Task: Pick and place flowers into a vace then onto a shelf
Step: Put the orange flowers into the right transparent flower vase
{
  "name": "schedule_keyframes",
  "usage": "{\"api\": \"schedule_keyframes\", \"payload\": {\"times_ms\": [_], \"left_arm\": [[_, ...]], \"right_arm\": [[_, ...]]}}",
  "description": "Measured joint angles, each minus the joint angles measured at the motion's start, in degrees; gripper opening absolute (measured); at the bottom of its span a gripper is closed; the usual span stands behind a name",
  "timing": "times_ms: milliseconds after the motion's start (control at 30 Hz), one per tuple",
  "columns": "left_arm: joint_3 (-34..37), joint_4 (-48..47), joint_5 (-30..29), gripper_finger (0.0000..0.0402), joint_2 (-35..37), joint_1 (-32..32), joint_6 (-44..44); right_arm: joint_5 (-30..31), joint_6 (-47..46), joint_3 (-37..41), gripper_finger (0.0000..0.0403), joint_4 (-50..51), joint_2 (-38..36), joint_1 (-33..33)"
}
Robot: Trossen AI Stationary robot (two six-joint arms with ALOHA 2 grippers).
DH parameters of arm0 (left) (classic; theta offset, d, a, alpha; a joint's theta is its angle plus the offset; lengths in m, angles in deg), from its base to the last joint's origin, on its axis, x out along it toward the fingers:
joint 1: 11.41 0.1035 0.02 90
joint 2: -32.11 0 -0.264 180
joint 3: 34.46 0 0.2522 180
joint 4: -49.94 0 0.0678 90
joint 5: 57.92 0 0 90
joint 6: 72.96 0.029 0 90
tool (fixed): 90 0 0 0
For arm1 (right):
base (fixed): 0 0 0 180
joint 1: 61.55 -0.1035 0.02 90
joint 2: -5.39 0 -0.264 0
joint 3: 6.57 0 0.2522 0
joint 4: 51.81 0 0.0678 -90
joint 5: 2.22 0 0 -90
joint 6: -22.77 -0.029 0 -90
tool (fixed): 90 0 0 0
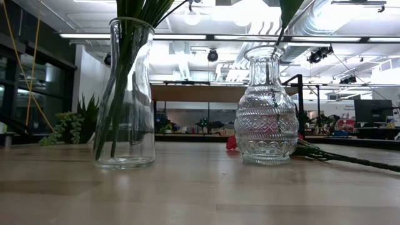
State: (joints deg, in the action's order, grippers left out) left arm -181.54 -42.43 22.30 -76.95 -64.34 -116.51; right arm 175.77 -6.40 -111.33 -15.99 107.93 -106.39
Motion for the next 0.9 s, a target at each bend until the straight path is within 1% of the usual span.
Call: {"api": "schedule_keyframes", "payload": {"times_ms": [200,433,700,900], "left_arm": [[0.0,0.0,0.0,0.0134,0.0,0.0,0.0],[0.0,0.0,0.0,0.0134,0.0,0.0,0.0],[0.0,0.0,0.0,0.0134,0.0,0.0,0.0],[0.0,-0.1,0.0,0.0134,0.0,0.0,0.0]], "right_arm": [[-3.1,-3.1,0.0,0.0000,2.3,0.0,0.8],[-3.6,-4.1,0.0,0.0000,3.7,0.0,1.2],[-4.6,-5.6,0.0,0.0000,3.7,2.3,2.1],[-4.6,-6.2,0.0,0.0000,4.4,2.5,2.5]]}}
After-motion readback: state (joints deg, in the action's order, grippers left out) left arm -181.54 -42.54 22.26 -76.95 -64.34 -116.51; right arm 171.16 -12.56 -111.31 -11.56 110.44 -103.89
